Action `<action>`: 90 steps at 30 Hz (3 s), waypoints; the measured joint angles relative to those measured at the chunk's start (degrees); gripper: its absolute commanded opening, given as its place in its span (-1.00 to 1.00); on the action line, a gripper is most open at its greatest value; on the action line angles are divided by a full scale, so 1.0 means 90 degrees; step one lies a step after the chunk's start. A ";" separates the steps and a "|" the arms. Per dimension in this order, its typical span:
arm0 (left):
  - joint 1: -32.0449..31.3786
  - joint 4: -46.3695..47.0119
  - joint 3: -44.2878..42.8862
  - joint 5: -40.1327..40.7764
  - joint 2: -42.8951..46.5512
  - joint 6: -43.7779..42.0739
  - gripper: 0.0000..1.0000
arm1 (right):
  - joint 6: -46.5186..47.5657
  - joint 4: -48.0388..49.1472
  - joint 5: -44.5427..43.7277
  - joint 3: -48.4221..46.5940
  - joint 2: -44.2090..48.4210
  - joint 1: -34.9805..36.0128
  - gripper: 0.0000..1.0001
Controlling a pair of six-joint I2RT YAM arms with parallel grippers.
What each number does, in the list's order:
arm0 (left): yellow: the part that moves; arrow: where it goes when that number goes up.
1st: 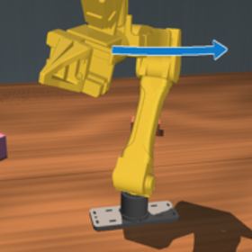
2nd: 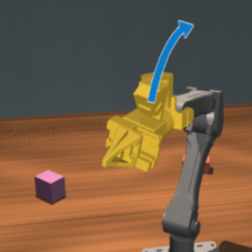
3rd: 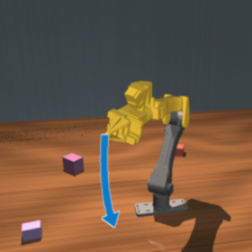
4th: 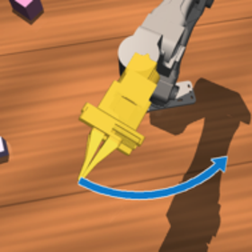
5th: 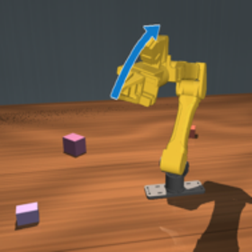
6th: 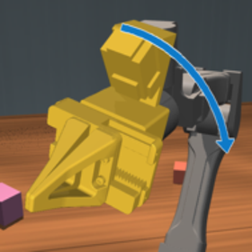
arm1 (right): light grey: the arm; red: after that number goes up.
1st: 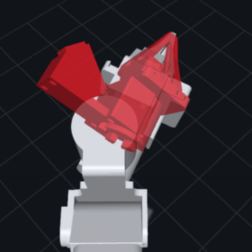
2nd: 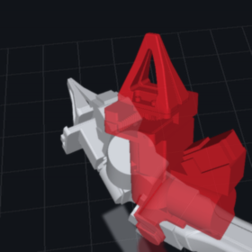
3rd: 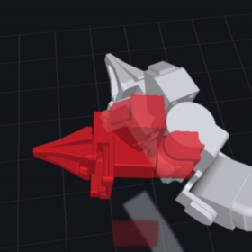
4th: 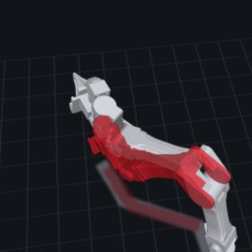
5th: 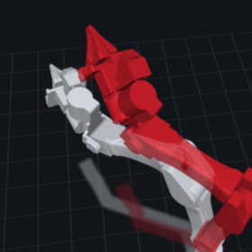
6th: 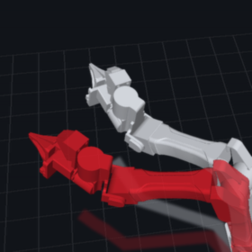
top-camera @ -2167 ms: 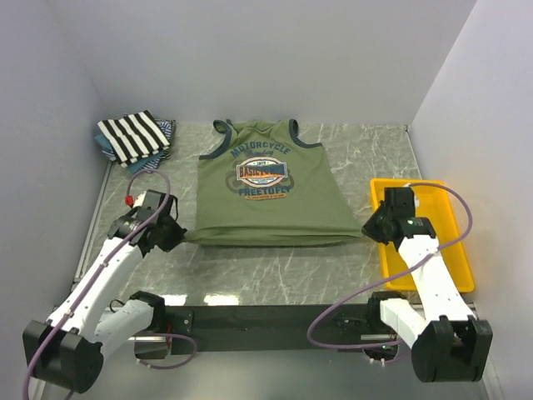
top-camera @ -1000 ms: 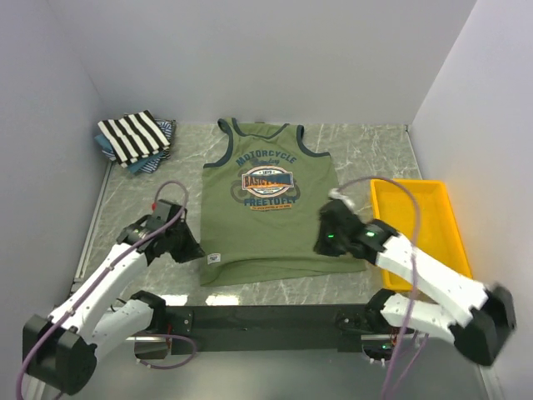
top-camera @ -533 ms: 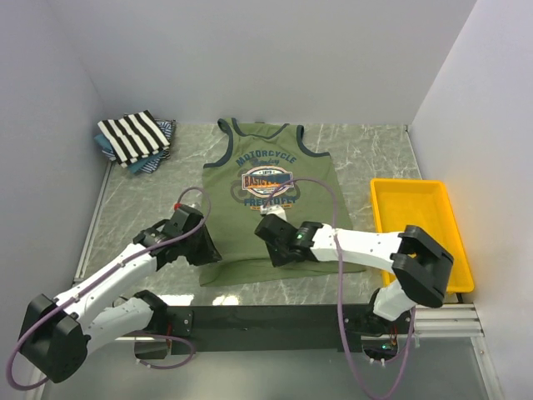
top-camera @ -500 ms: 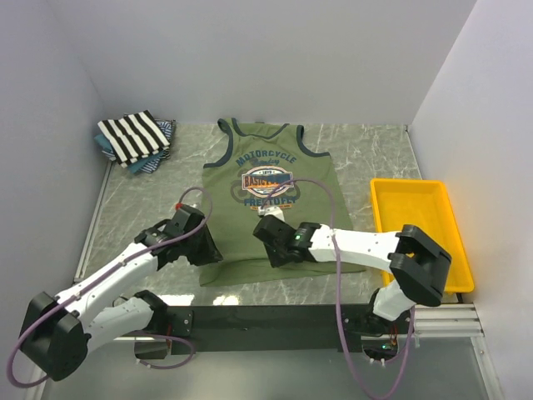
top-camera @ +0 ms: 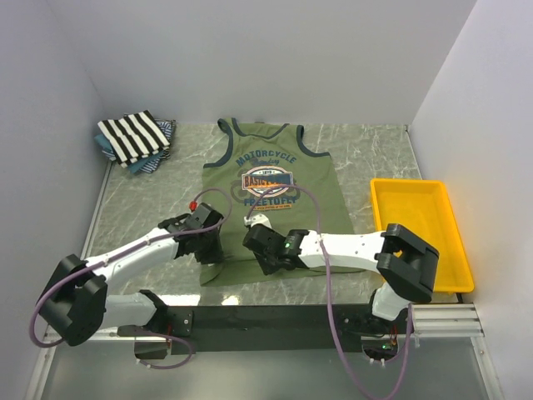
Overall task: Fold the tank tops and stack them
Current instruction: Flatten the tank top out
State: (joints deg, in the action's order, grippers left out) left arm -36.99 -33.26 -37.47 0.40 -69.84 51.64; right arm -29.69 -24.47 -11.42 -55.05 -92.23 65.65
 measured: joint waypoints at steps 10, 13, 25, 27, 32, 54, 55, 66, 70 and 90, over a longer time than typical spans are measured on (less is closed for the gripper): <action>-0.0017 0.0005 -0.0104 0.0376 -0.0364 -0.0017 -0.49 | 0.0180 0.0097 -0.0194 -0.0017 -0.0138 0.0146 -0.40; -0.0022 0.0005 -0.0104 0.0423 -0.0466 -0.0015 -0.50 | 0.0226 0.0100 -0.0328 -0.0032 -0.0165 0.0163 -0.38; -0.0024 0.0012 -0.0194 0.0556 -0.0576 -0.0015 -0.51 | 0.0262 0.0158 -0.0699 -0.0097 -0.0493 0.0180 -0.31; -0.0024 0.0032 -0.0199 0.0554 -0.0622 -0.0017 -0.52 | 0.0257 0.0187 -0.0741 -0.0097 -0.0495 0.0180 -0.29; -0.0024 0.0056 -0.0199 0.0549 -0.0682 -0.0015 -0.49 | 0.0219 0.0393 -0.0792 -0.0083 -0.0498 0.0180 -0.31; -0.0775 0.0651 0.0049 -0.0058 0.1384 0.0257 -0.31 | -0.0126 0.0775 -0.0675 0.0131 -0.0522 0.0136 -0.70; -0.0889 0.0690 0.0138 -0.0073 0.1379 0.0325 -0.33 | -0.0134 0.0780 -0.0675 0.0134 -0.0522 0.0131 -0.71; -0.1581 0.1064 0.0478 -0.0080 0.0862 0.0845 -0.49 | -0.0270 0.0828 -0.0617 0.0180 -0.0522 0.0075 -0.92; -0.1688 0.1095 0.0648 -0.0010 0.0619 0.0971 -0.60 | -0.0289 0.0867 -0.0610 0.0192 -0.0520 0.0049 -0.83; -0.1894 0.0877 0.0772 0.0313 -0.0012 0.1297 -0.99 | -0.0291 0.0852 -0.0767 0.0226 -0.0493 0.0010 -0.26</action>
State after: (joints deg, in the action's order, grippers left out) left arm -54.04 -25.36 -30.52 3.22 -69.95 63.31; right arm -32.32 -16.80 -18.33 -53.01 -96.66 65.73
